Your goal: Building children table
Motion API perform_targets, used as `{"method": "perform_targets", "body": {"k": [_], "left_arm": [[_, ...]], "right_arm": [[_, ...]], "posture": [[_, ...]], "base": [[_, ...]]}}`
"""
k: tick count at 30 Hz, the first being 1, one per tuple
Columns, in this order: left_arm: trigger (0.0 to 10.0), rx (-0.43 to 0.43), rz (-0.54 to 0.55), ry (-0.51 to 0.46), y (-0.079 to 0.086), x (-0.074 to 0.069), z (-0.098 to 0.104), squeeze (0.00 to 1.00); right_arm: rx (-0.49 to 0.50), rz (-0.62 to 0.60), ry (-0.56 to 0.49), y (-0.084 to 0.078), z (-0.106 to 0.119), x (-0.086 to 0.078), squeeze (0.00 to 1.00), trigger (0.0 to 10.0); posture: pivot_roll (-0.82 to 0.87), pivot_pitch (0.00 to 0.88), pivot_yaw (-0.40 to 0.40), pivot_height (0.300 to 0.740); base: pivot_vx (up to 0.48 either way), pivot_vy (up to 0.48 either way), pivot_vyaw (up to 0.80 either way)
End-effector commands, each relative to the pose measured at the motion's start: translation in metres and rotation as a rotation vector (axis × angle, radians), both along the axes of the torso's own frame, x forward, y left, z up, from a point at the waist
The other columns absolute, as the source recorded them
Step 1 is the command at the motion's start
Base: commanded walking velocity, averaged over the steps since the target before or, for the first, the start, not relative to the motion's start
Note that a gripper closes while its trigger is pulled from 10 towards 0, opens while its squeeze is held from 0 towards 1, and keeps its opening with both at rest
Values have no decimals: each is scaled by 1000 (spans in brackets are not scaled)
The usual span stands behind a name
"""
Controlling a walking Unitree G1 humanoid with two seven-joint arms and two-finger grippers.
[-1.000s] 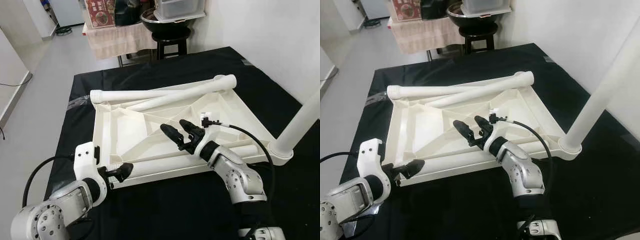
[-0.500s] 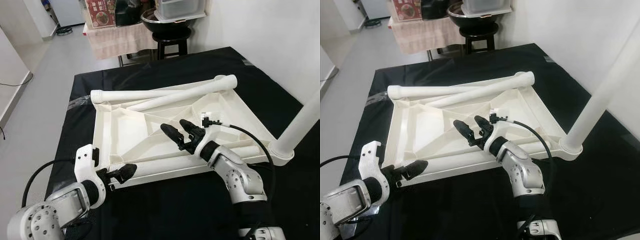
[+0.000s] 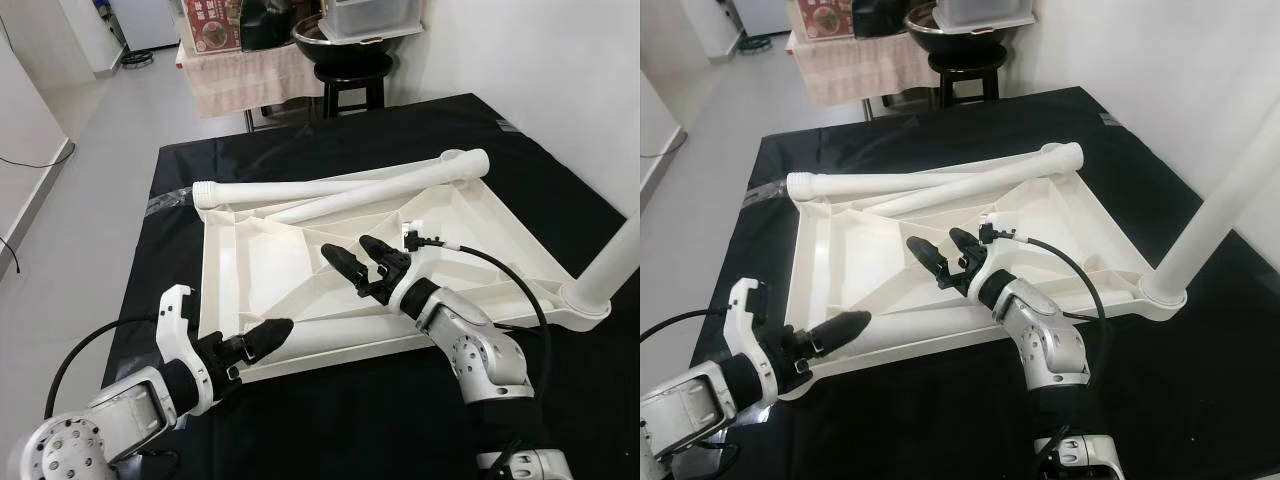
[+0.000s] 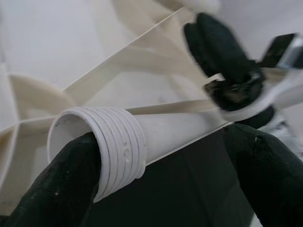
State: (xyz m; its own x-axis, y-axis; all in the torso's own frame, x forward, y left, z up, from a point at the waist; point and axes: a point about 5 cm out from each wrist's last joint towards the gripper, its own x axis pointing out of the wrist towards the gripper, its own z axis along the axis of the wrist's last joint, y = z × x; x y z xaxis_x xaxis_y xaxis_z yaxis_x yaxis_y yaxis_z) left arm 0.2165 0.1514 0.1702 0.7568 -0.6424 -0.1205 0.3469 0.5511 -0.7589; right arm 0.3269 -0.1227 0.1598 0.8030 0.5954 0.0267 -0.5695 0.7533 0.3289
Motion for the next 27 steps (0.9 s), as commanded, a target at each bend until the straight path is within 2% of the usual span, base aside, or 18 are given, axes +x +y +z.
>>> {"method": "perform_targets", "body": {"k": [1,3,4,8,13,16,18,22,25,26,27], "left_arm": [[10000,-267,-74,-75,-26,-5,9,0],[10000,-300,-92,-94,-26,-7,10,0],[10000,-348,-118,-109,-26,-10,10,0],[10000,-366,-129,-110,-26,-11,10,0],[10000,-392,-144,-43,-24,-12,-2,0],[10000,-423,-218,-28,-32,-16,-2,0],[10000,-426,-227,-22,-33,-16,-3,0],[10000,-360,-211,17,-34,-13,-8,0],[10000,-355,-197,11,-34,-11,-6,0],[3451,-338,-180,14,-33,-9,-6,0],[3451,-318,-162,19,-31,-6,-7,0]], "right_arm": [[-3,4,13,2,-2,0,0,10000],[-6,3,12,2,-3,0,0,10000],[-14,1,10,2,-3,0,0,10000],[-19,0,8,2,-3,0,0,10000],[-30,-7,4,1,-2,1,0,10000],[-43,-9,2,1,-2,1,0,10000],[-46,-9,2,1,-2,1,0,10000],[-56,-14,-1,0,-2,1,0,10000],[-57,-14,0,-1,-2,1,0,10000],[-59,-14,0,-1,-2,1,0,10000],[-61,-14,0,-1,-3,1,0,10000]], "posture": [[-90,78,63,740],[-91,78,63,740],[-91,78,63,740],[-94,78,66,740],[-102,79,65,740],[-117,80,58,740],[-117,80,58,740],[-125,83,55,740],[-125,82,55,740],[-126,82,55,740],[-126,82,55,740]], "base": [[0,0,0],[0,0,0],[0,0,0],[0,0,0],[0,0,0],[0,0,0],[0,0,0],[0,0,0],[0,0,0],[0,0,0],[0,0,0]]}}
